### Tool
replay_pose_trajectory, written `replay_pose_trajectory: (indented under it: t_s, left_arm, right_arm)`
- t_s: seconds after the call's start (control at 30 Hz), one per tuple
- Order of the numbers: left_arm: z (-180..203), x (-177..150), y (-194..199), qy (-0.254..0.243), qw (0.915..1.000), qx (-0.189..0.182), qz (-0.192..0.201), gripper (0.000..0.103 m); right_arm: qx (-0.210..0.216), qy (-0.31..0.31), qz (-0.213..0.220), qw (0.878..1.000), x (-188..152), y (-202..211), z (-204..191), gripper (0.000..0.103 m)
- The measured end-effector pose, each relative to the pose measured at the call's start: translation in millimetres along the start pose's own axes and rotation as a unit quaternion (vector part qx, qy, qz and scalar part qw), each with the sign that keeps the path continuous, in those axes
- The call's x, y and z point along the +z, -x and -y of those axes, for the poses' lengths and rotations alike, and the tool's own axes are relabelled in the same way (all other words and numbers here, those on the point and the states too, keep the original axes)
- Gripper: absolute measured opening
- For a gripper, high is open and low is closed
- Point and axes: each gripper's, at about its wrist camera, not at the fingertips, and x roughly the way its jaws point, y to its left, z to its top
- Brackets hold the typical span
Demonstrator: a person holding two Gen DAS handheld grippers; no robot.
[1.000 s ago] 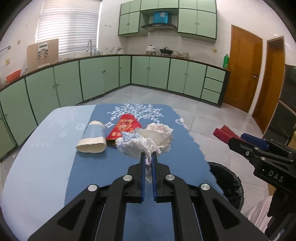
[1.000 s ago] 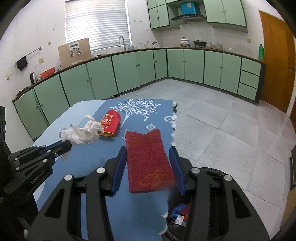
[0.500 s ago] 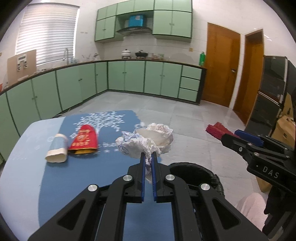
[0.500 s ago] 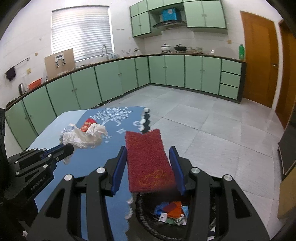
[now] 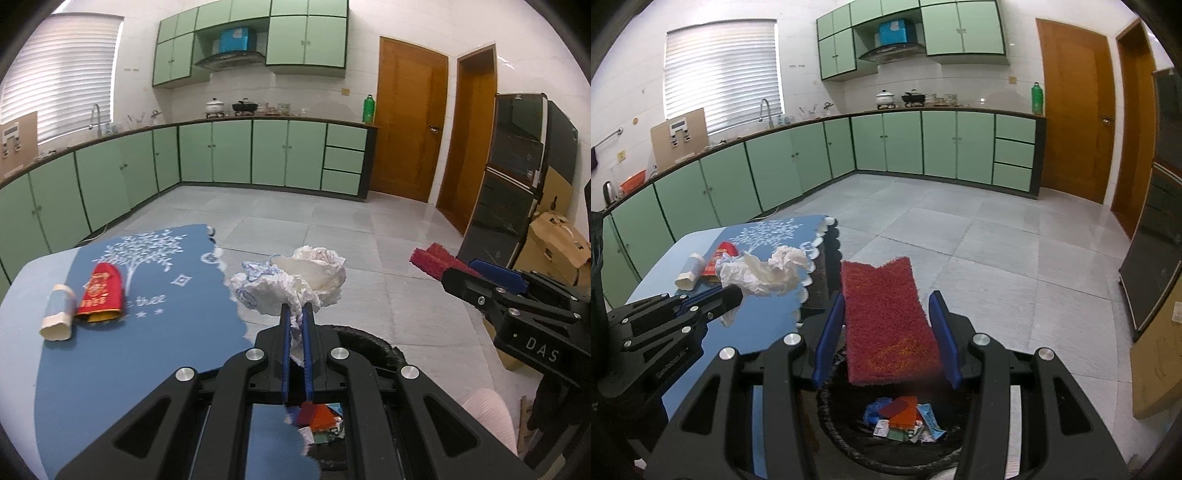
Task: Collect trash
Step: 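Carry the tissue and sponge over the black bin and open both tools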
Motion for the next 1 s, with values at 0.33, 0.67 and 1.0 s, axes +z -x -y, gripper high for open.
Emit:
replay_pose_trajectory:
  t_s: [0.33,0.67,1.0]
  left_arm:
    - [29,-1,-34,-0.020,0.9995,-0.020,-0.017,0.006]
    - [35,-10,-82,-0.017,0.9979,-0.022,-0.058,0.006]
    - [32,-10,-105,-0.011,0.9961,-0.033,-0.081,0.027]
  right_arm:
    - [-0.023,-0.023,-0.021,0.999,-18,-19,35,0.046]
    - [-0.026,-0.033,-0.054,0.998,-31,-59,52,0.046]
    - [-0.041,-0.031,-0.084,0.995,-42,-92,65,0.071]
